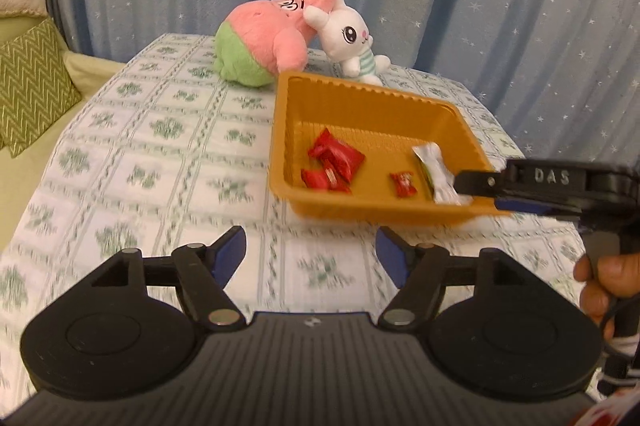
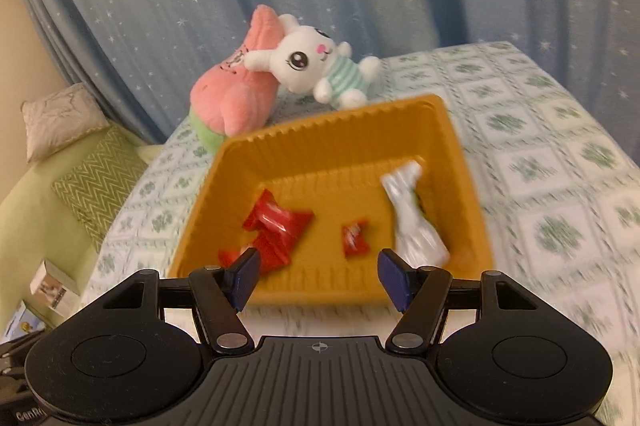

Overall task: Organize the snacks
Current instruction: 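Withdraw both grippers from the tray back toward the remaining snacks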

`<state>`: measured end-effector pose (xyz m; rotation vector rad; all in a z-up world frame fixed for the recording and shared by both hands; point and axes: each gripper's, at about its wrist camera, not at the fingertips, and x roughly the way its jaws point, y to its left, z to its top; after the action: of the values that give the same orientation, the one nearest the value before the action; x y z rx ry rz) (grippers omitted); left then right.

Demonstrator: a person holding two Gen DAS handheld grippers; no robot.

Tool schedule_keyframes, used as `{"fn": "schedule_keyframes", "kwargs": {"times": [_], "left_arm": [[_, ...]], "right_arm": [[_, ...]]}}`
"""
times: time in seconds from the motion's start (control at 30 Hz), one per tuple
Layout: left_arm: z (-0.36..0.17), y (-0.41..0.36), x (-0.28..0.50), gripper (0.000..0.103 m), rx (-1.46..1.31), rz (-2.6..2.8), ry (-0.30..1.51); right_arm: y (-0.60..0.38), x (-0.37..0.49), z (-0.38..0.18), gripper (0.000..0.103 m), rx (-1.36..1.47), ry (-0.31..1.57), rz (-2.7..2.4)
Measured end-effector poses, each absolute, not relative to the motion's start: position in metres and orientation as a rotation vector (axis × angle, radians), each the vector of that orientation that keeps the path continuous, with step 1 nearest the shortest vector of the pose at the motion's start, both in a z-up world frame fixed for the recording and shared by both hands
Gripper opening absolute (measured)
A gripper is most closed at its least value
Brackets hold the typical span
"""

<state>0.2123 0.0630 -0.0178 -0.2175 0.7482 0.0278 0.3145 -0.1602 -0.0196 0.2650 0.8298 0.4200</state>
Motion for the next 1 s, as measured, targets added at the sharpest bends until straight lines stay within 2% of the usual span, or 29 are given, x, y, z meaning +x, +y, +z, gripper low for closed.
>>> {"fn": "schedule_keyframes", "kwargs": {"times": [0.2, 0.53, 1.0], "left_arm": [[-0.012, 0.054, 0.165, 0.074, -0.243, 0.032, 0.748], [-0.007, 0.042, 0.099, 0.076, -0.255, 0.024, 0.780], [-0.005, 0.022, 0.062, 0.076, -0.205, -0.012, 0.798]], "right_arm": [[-0.187, 0.248, -0.019, 0.065, 0.284, 0.828, 0.357], [-0.216, 0.143, -0.009, 0.065, 0.208, 0.780, 0.300], [-0.230, 0.080, -0.015, 0.065, 0.187, 0.810, 0.291]]}}
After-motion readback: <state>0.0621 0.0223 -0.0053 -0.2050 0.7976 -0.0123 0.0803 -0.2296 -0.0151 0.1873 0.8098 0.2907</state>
